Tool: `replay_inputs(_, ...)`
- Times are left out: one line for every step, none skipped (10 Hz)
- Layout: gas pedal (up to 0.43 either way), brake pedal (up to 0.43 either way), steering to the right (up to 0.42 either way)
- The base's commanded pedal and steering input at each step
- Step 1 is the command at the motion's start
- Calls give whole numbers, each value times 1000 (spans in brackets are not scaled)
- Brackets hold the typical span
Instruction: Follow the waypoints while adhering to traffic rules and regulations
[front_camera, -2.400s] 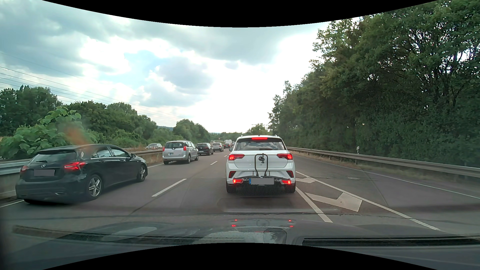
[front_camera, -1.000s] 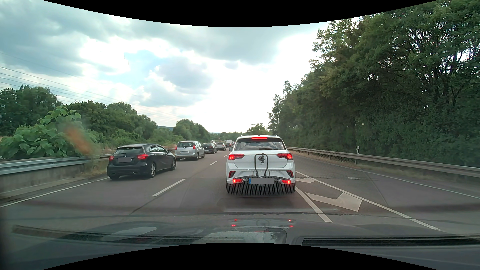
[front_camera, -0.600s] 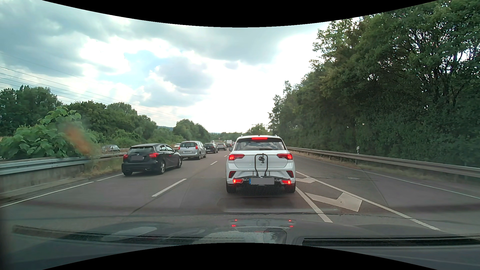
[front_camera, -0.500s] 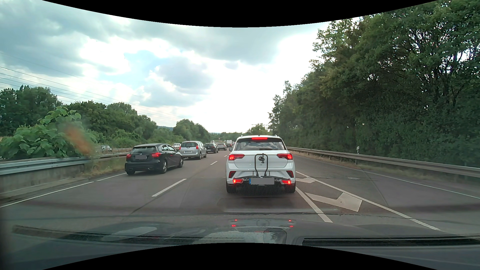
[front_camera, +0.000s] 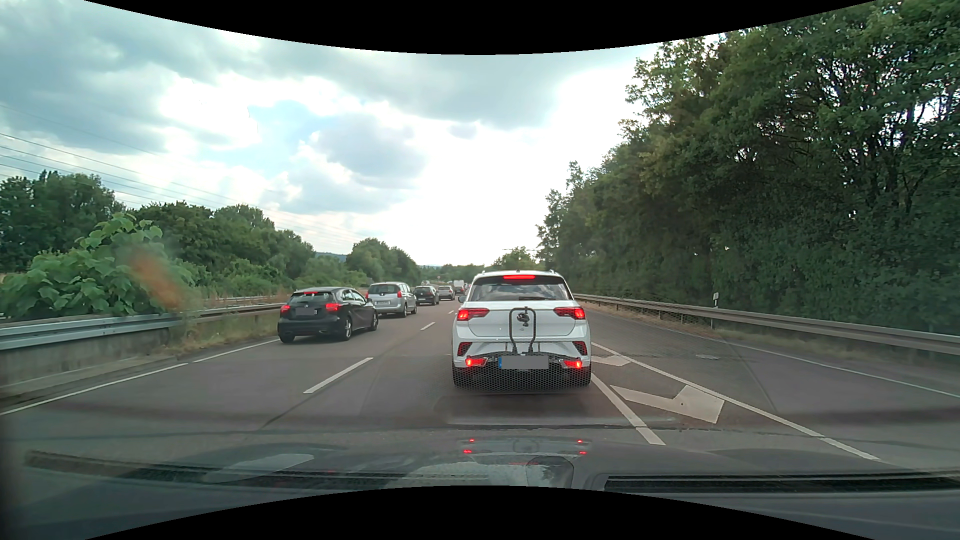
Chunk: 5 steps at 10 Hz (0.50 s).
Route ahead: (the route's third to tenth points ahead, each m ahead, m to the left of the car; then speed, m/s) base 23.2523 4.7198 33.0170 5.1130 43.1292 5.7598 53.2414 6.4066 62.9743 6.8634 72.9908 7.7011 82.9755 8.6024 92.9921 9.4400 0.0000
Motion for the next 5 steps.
replay_inputs(0, 256, 0)
replay_inputs(0, 256, 0)
replay_inputs(0, 256, 0)
replay_inputs(0, 256, 0)
replay_inputs(0, 256, 0)
